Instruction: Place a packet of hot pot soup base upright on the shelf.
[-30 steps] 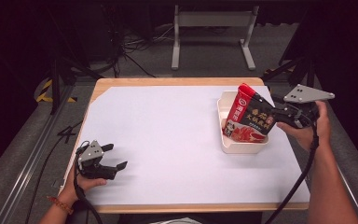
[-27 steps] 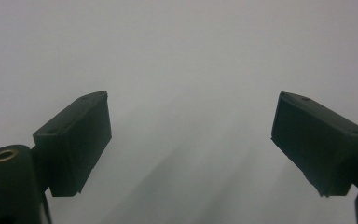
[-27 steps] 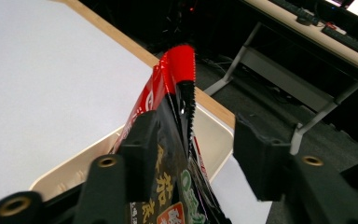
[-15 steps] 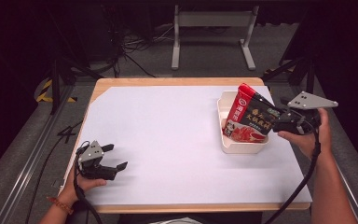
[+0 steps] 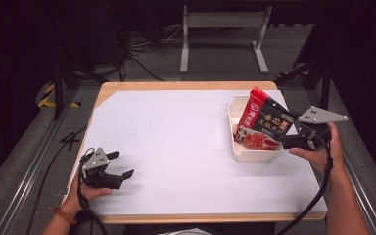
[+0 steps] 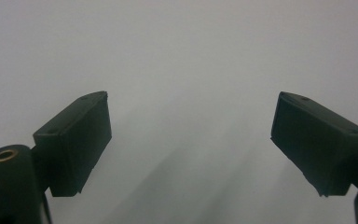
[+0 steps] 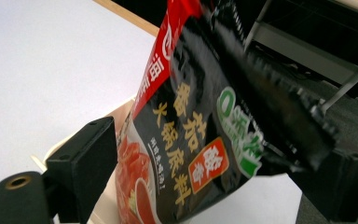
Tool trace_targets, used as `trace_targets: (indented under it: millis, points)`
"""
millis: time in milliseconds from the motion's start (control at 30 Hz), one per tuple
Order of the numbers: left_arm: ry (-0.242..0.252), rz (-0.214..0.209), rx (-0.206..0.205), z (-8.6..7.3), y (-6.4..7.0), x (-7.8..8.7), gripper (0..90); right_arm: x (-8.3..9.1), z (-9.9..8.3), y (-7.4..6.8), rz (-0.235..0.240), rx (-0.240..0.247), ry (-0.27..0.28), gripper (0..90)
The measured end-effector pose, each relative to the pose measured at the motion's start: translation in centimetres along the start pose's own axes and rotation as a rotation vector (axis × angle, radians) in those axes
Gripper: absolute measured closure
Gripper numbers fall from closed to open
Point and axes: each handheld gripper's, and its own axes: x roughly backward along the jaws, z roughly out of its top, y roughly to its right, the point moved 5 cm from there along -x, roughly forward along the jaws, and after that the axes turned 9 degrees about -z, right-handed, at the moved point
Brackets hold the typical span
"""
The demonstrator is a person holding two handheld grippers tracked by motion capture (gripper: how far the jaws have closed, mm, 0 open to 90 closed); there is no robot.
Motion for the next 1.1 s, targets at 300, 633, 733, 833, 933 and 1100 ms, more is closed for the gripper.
trace_targets:
  millis: [300, 633, 733, 833, 933, 1100]
  points:
    - [-0.004, 0.001, -0.002, 0.0, 0.0, 0.0, 12.8, -0.3, -1.7, -0.7, 0.016, -0.016, -0.007, 13.5]
    - [-0.023, -0.004, -0.018, -0.1, 0.2, -0.2, 12.7, -0.7, -3.8, -1.2, 0.017, -0.015, -0.044, 13.5]
    - [-0.018, -0.002, -0.013, -0.1, 0.2, -0.2, 12.8, -0.9, -4.4, -1.5, 0.021, -0.011, -0.061, 13.7]
    - [-0.019, 0.001, -0.014, -0.1, 0.2, -0.1, 12.8, -1.1, -5.0, -1.7, 0.013, -0.004, -0.075, 14.8]
    - [-0.02, -0.003, -0.019, -0.1, 0.2, -0.1, 12.8, -0.9, -5.1, -1.7, 0.0, -0.007, -0.059, 14.4]
    - [-0.019, 0.0, -0.019, -0.1, 0.2, -0.1, 12.7, -0.2, -5.5, -1.9, 0.003, 0.008, -0.058, 13.8]
